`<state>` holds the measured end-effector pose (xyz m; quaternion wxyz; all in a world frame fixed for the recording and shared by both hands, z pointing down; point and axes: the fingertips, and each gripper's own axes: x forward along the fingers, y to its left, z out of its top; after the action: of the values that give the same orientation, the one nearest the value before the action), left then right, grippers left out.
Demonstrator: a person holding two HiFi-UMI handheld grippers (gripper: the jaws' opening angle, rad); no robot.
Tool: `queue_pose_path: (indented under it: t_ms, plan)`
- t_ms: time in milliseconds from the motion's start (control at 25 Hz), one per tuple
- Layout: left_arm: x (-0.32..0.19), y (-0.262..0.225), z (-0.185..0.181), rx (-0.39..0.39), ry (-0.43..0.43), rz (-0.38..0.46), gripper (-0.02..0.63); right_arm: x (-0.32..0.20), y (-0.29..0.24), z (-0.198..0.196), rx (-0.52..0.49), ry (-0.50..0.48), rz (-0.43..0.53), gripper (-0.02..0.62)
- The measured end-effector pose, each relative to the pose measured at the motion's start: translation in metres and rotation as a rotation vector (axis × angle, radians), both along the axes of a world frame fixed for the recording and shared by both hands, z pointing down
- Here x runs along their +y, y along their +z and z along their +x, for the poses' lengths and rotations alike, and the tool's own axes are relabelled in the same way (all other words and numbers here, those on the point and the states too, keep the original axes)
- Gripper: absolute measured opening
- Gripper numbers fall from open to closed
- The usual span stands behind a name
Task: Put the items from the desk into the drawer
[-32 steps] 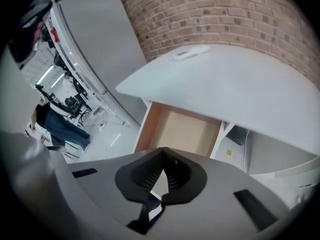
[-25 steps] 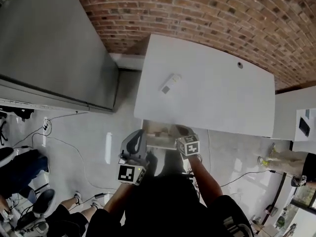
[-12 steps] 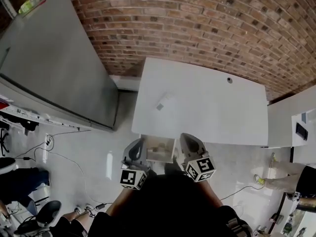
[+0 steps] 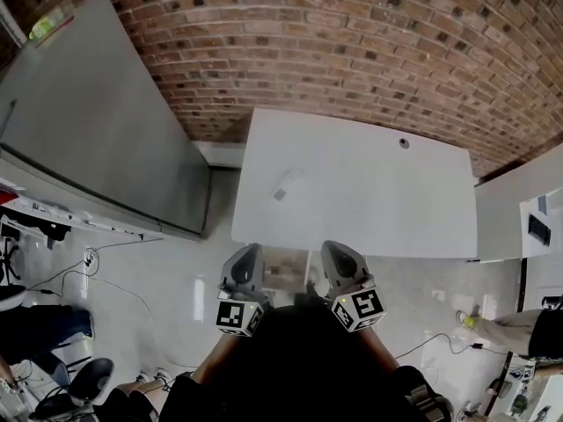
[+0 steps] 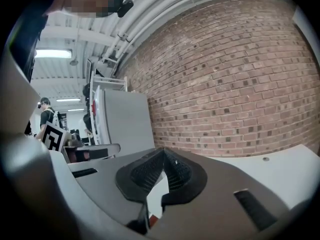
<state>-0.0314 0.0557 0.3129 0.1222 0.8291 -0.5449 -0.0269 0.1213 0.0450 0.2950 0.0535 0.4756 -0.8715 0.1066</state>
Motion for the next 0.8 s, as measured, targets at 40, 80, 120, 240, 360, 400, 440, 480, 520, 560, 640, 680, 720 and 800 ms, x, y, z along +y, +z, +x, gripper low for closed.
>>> queue_pose_path:
  t_ms: [40,80,120,240,360,400,440,480,520,560,640,680,720,800]
  plan:
    - [0.0,0.0,0.0,0.0,-0.002,-0.001,0.014,-0.002,-0.001,0.001,0.0,0.003,0.006,0.002]
    - [0.001,0.0,0.0,-0.002,-0.004,-0.001,0.014,-0.003,-0.001,0.002,0.002,0.006,0.01,0.003]
    - [0.002,0.001,0.0,-0.005,-0.005,-0.002,0.014,-0.004,0.0,0.002,0.005,0.007,0.01,0.008]
    - [0.004,0.002,-0.001,-0.007,-0.011,-0.008,0.014,-0.01,0.006,0.002,0.03,0.0,-0.011,0.123]
    - [0.005,0.0,0.0,-0.002,-0.017,-0.009,0.014,-0.017,0.012,-0.002,0.067,-0.054,-0.031,0.142]
    - [0.005,-0.001,0.001,-0.001,-0.019,-0.008,0.014,-0.02,0.013,-0.004,0.082,-0.074,-0.035,0.15]
    - [0.006,-0.002,0.001,-0.001,-0.022,-0.006,0.014,-0.024,0.014,-0.005,0.094,-0.09,-0.039,0.152]
    - [0.007,-0.003,0.001,-0.001,-0.025,-0.004,0.014,-0.028,0.016,-0.005,0.1,-0.103,-0.047,0.152]
    - [0.008,-0.004,0.001,-0.002,-0.027,-0.002,0.014,-0.032,0.019,-0.005,0.101,-0.114,-0.057,0.153]
    - [0.008,-0.004,0.001,-0.004,-0.027,0.002,0.014,-0.036,0.023,-0.006,0.105,-0.126,-0.069,0.153]
    - [0.008,-0.006,-0.001,-0.005,-0.03,0.002,0.014,-0.044,0.033,-0.01,0.133,-0.159,-0.092,0.161]
    - [0.009,-0.006,-0.002,-0.003,-0.034,0.0,0.014,-0.048,0.038,-0.013,0.155,-0.181,-0.101,0.166]
    - [0.009,-0.005,-0.003,-0.001,-0.038,-0.003,0.014,-0.052,0.044,-0.016,0.176,-0.203,-0.111,0.17]
    - [0.012,-0.002,-0.006,-0.002,-0.047,-0.014,0.014,-0.058,0.054,-0.022,0.206,-0.248,-0.132,0.174]
